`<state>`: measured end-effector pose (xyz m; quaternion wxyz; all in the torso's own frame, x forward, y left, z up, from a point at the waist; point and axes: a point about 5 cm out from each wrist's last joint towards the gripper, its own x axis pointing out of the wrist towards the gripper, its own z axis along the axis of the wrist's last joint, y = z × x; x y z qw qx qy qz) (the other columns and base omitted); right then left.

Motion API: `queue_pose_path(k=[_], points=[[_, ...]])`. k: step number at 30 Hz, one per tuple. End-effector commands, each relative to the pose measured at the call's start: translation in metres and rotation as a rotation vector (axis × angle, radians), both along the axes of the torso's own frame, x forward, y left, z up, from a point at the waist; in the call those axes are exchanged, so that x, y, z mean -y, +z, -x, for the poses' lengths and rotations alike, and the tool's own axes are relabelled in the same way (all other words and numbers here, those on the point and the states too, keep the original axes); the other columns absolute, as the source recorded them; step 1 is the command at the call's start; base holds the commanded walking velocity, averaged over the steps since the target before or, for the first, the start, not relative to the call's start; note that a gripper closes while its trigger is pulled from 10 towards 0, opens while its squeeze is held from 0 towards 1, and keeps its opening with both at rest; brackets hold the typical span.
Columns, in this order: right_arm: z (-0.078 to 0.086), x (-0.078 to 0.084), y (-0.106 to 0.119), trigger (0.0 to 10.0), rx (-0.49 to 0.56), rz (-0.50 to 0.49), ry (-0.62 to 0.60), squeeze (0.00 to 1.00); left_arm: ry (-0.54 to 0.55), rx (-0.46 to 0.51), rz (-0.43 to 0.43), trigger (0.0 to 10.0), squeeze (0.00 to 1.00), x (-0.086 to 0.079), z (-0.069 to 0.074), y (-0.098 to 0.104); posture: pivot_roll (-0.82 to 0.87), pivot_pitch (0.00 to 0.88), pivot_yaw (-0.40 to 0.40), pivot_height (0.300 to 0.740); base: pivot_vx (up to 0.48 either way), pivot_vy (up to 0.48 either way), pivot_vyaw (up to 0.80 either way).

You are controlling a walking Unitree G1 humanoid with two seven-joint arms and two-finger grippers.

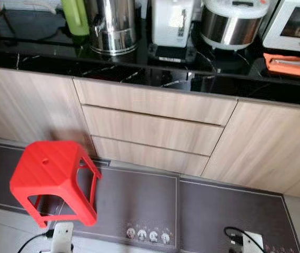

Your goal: Kitchen organization

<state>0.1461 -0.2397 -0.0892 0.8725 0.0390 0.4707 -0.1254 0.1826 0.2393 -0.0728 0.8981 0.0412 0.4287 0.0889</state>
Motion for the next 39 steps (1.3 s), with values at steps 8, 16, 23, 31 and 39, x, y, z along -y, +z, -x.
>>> queue_pose_path(k=[8, 16, 23, 31, 39], points=[[0.003, 0.004, 0.000, 10.0, -0.006, 0.005, -0.018, 0.00, -0.011, -0.015, 0.005, 10.0, 0.00, 0.006, 0.000, -0.002, 0.07, 0.000, -0.022, 0.740, 0.000, 0.000, 0.00], [0.003, 0.004, 0.000, 10.0, -0.020, 0.016, 0.000, 0.00, -0.005, -0.013, -0.001, 10.0, 0.00, -0.003, 0.003, -0.001, 0.07, 0.000, -0.021, 0.740, 0.000, 0.000, 0.00], [0.003, 0.004, 0.000, 10.0, -0.010, 0.008, -0.014, 0.00, -0.003, -0.026, 0.004, 10.0, 0.00, -0.002, 0.014, -0.006, 0.07, 0.000, -0.024, 0.740, 0.000, 0.000, 0.00], [0.003, 0.004, 0.000, 10.0, -0.008, 0.004, -0.008, 0.00, -0.006, -0.043, 0.005, 10.0, 0.00, 0.002, 0.016, -0.008, 0.07, 0.000, -0.020, 0.740, 0.000, 0.000, 0.00], [0.003, 0.003, 0.000, 10.0, -0.006, 0.002, -0.007, 0.00, -0.030, -0.050, -0.002, 10.0, 0.00, 0.003, 0.013, -0.007, 0.07, 0.000, -0.017, 0.740, 0.000, 0.000, 0.00]])
